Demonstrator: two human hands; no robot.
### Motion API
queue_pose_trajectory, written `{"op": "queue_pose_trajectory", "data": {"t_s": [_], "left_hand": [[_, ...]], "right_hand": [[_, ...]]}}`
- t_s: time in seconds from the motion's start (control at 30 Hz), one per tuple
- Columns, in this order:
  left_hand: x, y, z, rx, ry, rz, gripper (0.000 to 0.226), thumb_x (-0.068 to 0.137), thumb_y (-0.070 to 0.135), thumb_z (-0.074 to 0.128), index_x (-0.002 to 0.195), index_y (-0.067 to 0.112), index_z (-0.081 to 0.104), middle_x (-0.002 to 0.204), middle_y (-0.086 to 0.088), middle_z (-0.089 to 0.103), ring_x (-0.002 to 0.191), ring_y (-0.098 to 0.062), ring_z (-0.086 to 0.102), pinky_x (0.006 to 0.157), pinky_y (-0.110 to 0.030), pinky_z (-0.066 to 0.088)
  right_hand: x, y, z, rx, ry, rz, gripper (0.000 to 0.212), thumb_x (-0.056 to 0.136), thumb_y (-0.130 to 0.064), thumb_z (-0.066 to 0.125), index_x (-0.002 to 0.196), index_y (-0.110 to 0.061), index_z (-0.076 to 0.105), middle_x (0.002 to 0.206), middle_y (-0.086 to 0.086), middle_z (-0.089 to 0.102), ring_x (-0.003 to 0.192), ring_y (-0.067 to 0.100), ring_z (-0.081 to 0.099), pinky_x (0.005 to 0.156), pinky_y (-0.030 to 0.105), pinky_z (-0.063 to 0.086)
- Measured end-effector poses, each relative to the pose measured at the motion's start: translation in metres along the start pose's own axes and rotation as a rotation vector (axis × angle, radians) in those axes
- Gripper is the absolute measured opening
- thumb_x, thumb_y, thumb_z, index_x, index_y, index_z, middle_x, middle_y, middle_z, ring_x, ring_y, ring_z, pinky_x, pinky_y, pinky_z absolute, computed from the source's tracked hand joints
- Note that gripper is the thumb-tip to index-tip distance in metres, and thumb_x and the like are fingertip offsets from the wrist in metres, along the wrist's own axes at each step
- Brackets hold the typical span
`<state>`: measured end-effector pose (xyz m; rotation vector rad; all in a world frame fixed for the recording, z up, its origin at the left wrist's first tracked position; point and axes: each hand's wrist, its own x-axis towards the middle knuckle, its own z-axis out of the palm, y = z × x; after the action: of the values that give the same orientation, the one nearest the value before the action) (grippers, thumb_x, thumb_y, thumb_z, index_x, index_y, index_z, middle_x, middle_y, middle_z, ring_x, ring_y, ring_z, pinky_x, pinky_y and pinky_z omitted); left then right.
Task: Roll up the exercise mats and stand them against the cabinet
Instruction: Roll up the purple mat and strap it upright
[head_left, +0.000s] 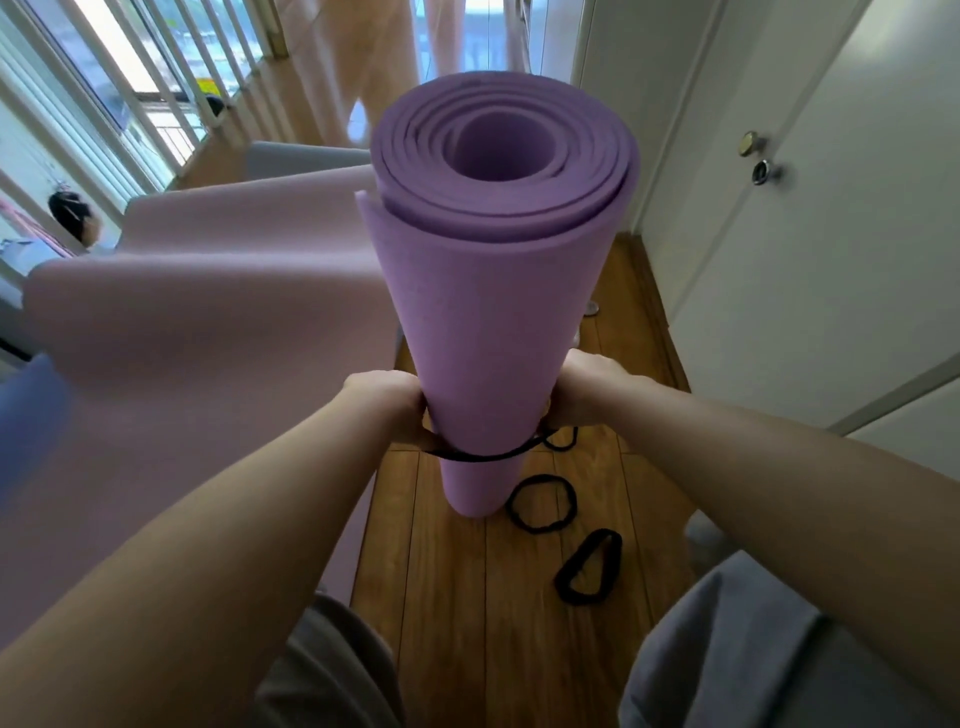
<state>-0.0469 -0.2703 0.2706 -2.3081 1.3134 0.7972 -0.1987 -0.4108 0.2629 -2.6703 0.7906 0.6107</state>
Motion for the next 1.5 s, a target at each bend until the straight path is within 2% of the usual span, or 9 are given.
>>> {"op": "queue_pose_trajectory", "data": {"t_s": [0.17,0.37,0.47,0.67,0.8,0.9,1.1,1.2,1.5], "left_hand": [[0.010,-0.002,0.016,-0.316,0.002,0.075,0.063,0.070,0.054,0.074,0.121,0.020,0.058,0.119,0.001,0.059,0.107,-0.025,0.055,0.098,-0.039,0.046],[-0.004,0.008,0.015,-0.138,0.133,0.031,0.025,0.093,0.039,0.058,0.101,0.016,0.063,0.099,-0.002,0.063,0.085,-0.021,0.058,0.073,-0.029,0.048],[-0.018,0.017,0.019,0.047,0.165,-0.007,0.018,0.095,0.030,0.053,0.100,0.017,0.065,0.090,0.002,0.061,0.080,-0.020,0.060,0.065,-0.028,0.048],[-0.052,0.046,0.027,0.049,0.077,0.170,0.037,0.095,0.039,0.035,0.103,0.016,0.063,0.100,-0.001,0.058,0.097,-0.020,0.048,0.101,-0.043,0.034],[-0.069,0.046,0.034,-0.080,-0.025,0.372,0.023,0.094,0.028,0.044,0.095,0.017,0.064,0.084,0.005,0.059,0.084,-0.017,0.055,0.080,-0.024,0.048],[-0.073,0.039,0.040,-0.215,-0.045,0.394,0.023,0.093,0.026,0.050,0.108,0.022,0.065,0.101,0.004,0.064,0.096,-0.017,0.059,0.091,-0.030,0.050],[-0.072,0.041,0.046,-0.171,-0.013,0.241,0.043,0.092,0.034,0.052,0.133,0.047,0.047,0.142,0.007,0.042,0.140,-0.025,0.020,0.109,-0.070,-0.001],[-0.075,0.048,0.044,-0.079,0.029,0.241,0.045,0.094,0.032,0.050,0.138,0.042,0.044,0.146,0.008,0.040,0.144,-0.024,0.011,0.107,-0.069,-0.011],[-0.084,0.051,0.043,0.057,0.077,0.253,0.046,0.096,0.032,0.050,0.141,0.037,0.041,0.148,0.008,0.038,0.146,-0.021,0.010,0.103,-0.065,-0.019]], "right_hand": [[-0.005,0.011,-0.004,0.225,-0.115,-0.090,0.024,0.082,-0.018,0.069,0.104,-0.011,0.064,0.099,0.003,0.065,0.095,0.021,0.063,0.090,0.034,0.054],[-0.037,0.025,0.004,0.173,0.039,-0.244,0.035,0.094,-0.041,0.047,0.124,-0.025,0.058,0.107,-0.012,0.068,0.118,0.010,0.053,0.116,0.052,-0.009],[-0.051,0.023,0.011,0.103,0.030,-0.277,0.031,0.095,-0.042,0.048,0.119,-0.028,0.063,0.114,-0.015,0.067,0.121,0.009,0.052,0.115,0.055,-0.011],[-0.060,0.010,0.019,0.000,0.087,-0.220,0.028,0.095,-0.043,0.049,0.111,-0.025,0.064,0.109,-0.011,0.066,0.117,0.015,0.054,0.110,0.066,-0.010],[-0.066,-0.002,0.018,-0.102,0.082,-0.191,0.028,0.097,-0.038,0.046,0.112,-0.023,0.064,0.110,-0.009,0.064,0.121,0.018,0.051,0.107,0.068,-0.014],[-0.072,-0.008,0.023,-0.079,0.035,-0.177,0.030,0.099,-0.038,0.042,0.115,-0.025,0.065,0.114,-0.010,0.064,0.126,0.018,0.047,0.106,0.067,-0.018],[-0.083,-0.010,0.026,0.067,-0.135,-0.186,0.036,0.092,-0.019,0.051,0.125,-0.031,0.059,0.129,-0.010,0.057,0.130,0.017,0.041,0.112,0.064,-0.007],[-0.084,0.004,0.039,0.215,-0.115,-0.216,0.050,0.088,-0.012,0.055,0.134,-0.030,0.053,0.132,-0.005,0.055,0.123,0.017,0.051,0.108,0.046,0.039],[-0.120,0.012,0.017,0.881,0.607,-0.110,0.015,0.089,-0.003,0.060,0.099,-0.015,0.061,0.097,0.002,0.066,0.094,0.019,0.066,0.079,0.023,0.055]]}}
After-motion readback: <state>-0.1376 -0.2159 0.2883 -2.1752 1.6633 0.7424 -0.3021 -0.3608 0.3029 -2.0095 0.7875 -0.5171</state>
